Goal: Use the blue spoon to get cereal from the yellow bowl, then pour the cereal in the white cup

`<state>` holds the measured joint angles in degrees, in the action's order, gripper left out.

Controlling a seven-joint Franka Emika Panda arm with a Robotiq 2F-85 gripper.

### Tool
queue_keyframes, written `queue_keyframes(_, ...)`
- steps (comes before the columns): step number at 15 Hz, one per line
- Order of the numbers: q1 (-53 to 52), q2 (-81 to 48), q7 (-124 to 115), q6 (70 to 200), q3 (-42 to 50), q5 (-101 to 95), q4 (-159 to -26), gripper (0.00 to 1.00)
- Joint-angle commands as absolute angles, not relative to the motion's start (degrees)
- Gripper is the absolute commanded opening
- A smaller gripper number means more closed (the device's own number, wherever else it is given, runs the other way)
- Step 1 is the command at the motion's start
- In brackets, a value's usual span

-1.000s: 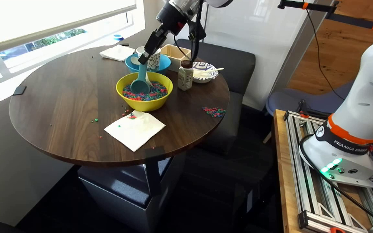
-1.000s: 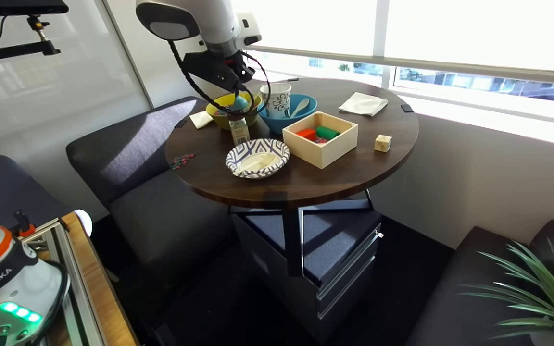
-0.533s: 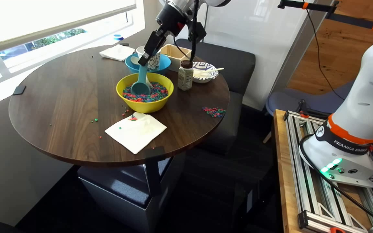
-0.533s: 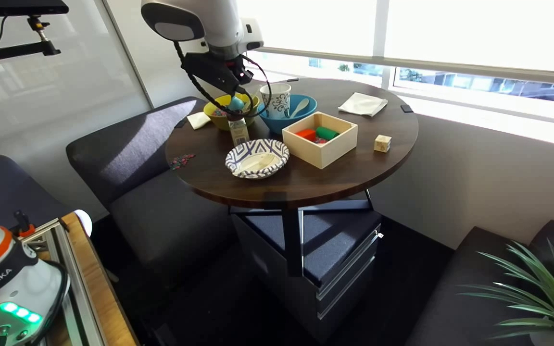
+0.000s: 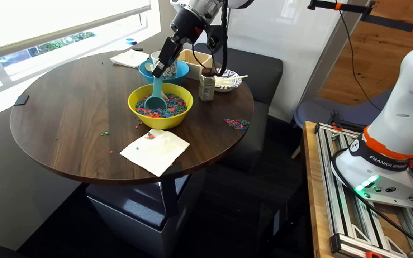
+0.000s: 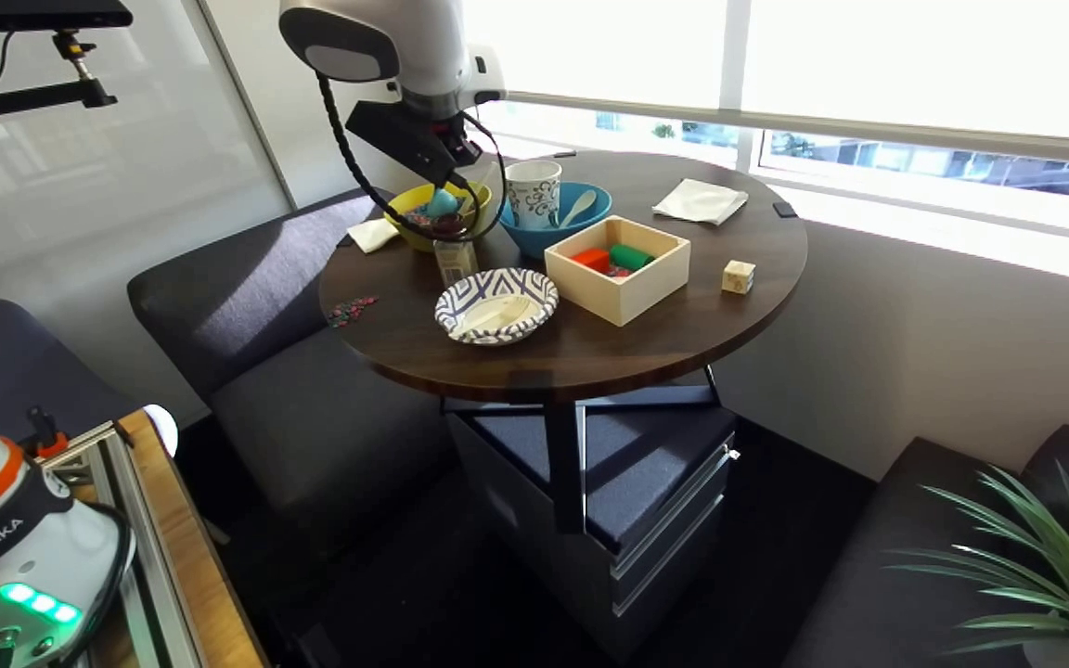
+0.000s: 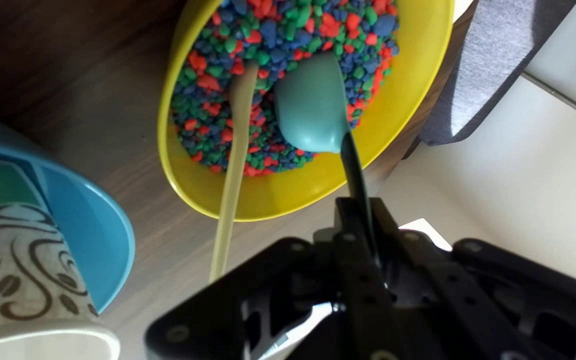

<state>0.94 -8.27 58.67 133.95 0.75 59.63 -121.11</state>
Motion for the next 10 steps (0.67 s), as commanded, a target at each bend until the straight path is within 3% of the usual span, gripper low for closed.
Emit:
queue_keyframes(1, 2.07, -10.47, 56.38, 130.33, 0.5, 60.04, -119.35, 0.02)
queue_keyframes(10, 5.16, -14.37, 51.39, 122.71, 1.33, 60.37, -114.76, 0.02)
